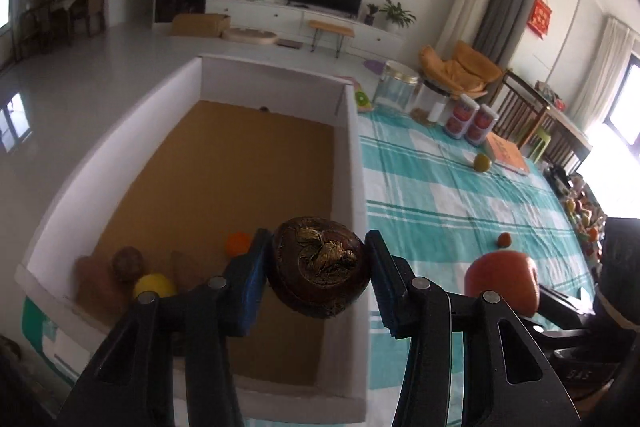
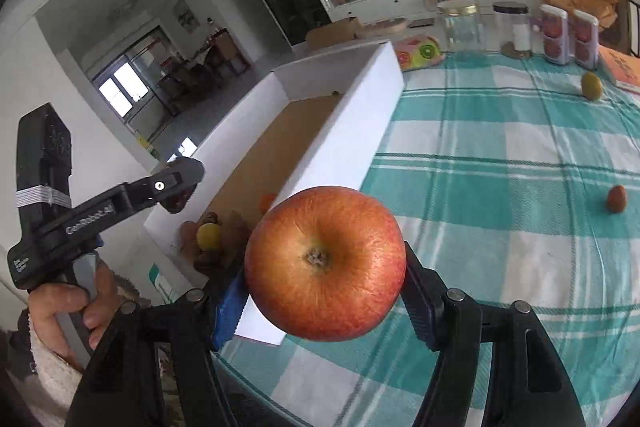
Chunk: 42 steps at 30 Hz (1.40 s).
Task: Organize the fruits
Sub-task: 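Carry the brown fruit and apple over the box and open both tools, then withdraw both tools from the box back over the table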
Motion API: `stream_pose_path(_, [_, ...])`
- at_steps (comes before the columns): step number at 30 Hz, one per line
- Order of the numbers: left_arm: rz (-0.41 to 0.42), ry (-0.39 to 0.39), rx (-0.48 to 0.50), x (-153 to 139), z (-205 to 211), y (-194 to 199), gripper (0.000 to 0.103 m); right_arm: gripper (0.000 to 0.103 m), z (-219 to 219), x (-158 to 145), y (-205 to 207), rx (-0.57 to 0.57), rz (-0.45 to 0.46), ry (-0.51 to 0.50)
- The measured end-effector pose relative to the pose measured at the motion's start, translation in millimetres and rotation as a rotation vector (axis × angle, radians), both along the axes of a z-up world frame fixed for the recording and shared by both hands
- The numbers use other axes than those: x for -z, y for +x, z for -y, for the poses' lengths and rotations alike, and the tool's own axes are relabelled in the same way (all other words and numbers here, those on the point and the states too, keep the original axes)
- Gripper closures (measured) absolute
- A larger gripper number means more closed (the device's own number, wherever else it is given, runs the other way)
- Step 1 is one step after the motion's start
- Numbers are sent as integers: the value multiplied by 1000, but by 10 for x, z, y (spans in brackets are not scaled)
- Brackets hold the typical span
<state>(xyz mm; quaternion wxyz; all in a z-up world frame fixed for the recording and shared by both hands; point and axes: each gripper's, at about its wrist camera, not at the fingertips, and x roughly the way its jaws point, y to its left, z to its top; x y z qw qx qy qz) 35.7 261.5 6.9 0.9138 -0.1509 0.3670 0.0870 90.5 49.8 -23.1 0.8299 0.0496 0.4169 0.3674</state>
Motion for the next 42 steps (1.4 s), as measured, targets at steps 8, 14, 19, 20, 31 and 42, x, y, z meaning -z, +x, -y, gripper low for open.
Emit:
stream_pose_path(8, [-162,52,-266,556,-787,-185,53,35,-1577,168,-63,-271,72,-158])
stream_pose_path(14, [-148,90,-313,600,-798,-247,23,24,-1699,411,-8,-258,72,-204])
stream_pose_path(19, [-45,93,-271,368,-540,-172,20,10,-1078,135,38,-138,160,-105])
stream_pose_path(20, [-16,91,-245,298,-436,-153,18,5,-906,98,44,-105,188,-98])
stream_pose_path(31, [27,-49,368,319,1595,376,12,0,1694,1034,240,563,195,-423])
stream_pose_path(42, [-83,176,458,1285,2649,1146,12,0,3055,1124,317,977,3,-316])
